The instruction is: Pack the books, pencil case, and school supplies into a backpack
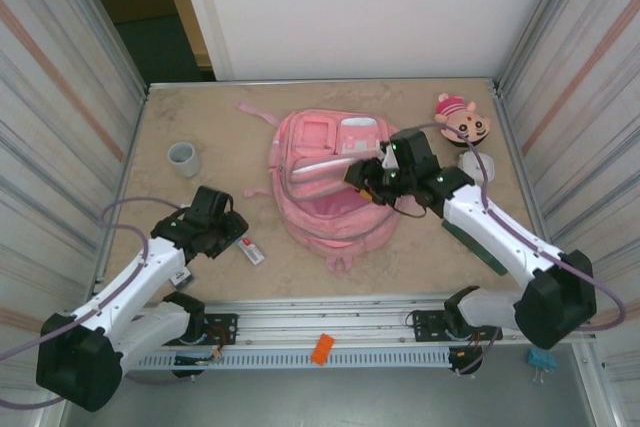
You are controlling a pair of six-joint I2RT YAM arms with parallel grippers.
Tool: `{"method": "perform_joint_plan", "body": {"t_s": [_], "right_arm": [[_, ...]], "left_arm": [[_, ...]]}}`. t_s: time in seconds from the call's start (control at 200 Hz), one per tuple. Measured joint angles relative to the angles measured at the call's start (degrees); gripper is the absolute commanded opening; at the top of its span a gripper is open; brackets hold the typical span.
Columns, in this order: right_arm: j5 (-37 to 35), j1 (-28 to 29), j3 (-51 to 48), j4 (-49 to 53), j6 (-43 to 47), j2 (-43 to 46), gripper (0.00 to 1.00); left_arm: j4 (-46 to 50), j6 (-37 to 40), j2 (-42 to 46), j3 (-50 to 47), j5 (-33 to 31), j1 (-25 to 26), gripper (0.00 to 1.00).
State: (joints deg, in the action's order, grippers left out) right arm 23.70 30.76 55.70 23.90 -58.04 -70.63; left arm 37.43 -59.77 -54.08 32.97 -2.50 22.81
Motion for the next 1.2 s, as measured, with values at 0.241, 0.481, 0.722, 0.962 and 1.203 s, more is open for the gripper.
{"method": "perform_joint_plan", "body": {"t_s": [0.241, 0.481, 0.722, 0.962, 1.203], "right_arm": [[-1.25, -0.04, -5.84, 9.22, 1.77, 7.41, 0.52], [-0.90, -1.66, 0.39, 14.43, 9.07, 6.27, 0.54], [0.55, -1.53, 3.15, 15.52, 12.68, 2.45, 0.56], [0.55, -2.36, 3.21, 16.74, 13.99, 2.62, 0.56], [0.68, -3.96, 5.22, 17.33, 15.52, 3.85, 0.56]], "left_arm": [[0.26, -1.07, -1.27, -0.83, 1.60, 1.86, 0.76], [1.95, -2.91, -9.77, 3.65, -1.44, 12.24, 0.81], [1.31, -6.45, -20.76, 4.20, -1.90, 13.70, 0.74], [2.38, -7.98, -24.00, 4.46, -2.08, 13.53, 0.44], [1.73, -7.48, -20.22, 5.20, -2.12, 13.60, 0.40]]}}
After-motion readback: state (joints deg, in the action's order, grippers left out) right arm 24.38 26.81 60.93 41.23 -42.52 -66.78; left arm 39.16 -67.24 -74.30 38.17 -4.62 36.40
